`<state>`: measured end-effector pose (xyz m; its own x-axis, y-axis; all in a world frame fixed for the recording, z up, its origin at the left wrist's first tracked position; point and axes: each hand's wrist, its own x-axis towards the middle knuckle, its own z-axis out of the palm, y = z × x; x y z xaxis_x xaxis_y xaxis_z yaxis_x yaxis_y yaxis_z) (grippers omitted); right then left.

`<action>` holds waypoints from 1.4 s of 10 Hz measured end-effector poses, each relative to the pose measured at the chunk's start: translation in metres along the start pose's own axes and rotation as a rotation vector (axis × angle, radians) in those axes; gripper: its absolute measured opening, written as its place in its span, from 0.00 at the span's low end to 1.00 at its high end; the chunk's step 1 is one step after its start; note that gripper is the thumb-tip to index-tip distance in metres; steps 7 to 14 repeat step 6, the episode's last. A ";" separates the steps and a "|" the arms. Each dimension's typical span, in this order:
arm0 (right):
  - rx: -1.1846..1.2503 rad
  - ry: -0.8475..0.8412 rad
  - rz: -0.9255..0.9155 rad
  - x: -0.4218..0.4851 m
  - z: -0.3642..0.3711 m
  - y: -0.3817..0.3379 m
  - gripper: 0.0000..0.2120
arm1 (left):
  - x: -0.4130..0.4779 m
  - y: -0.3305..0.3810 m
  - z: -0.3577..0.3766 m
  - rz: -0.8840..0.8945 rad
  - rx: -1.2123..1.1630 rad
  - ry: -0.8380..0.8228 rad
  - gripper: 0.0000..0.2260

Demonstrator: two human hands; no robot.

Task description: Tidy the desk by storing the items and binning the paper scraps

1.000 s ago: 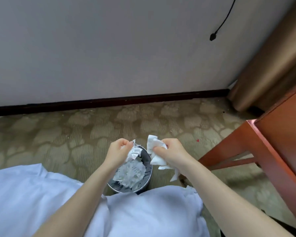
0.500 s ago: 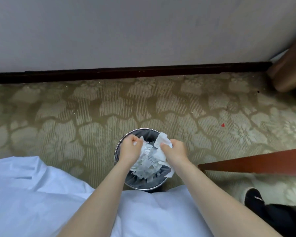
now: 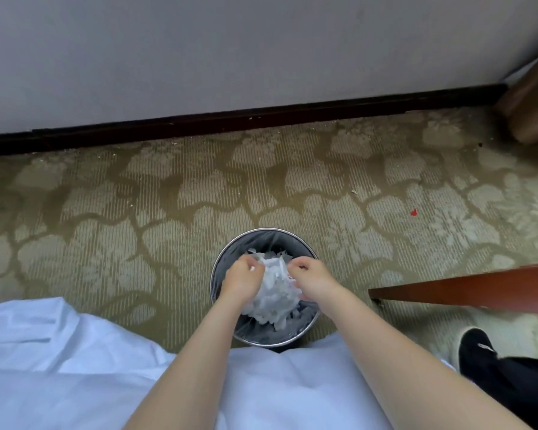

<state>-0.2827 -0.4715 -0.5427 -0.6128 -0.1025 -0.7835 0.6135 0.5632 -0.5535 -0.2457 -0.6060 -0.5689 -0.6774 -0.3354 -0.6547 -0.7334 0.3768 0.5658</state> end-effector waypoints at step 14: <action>-0.343 0.002 -0.258 -0.115 -0.113 0.008 0.07 | -0.114 0.095 0.000 0.558 0.591 -0.243 0.13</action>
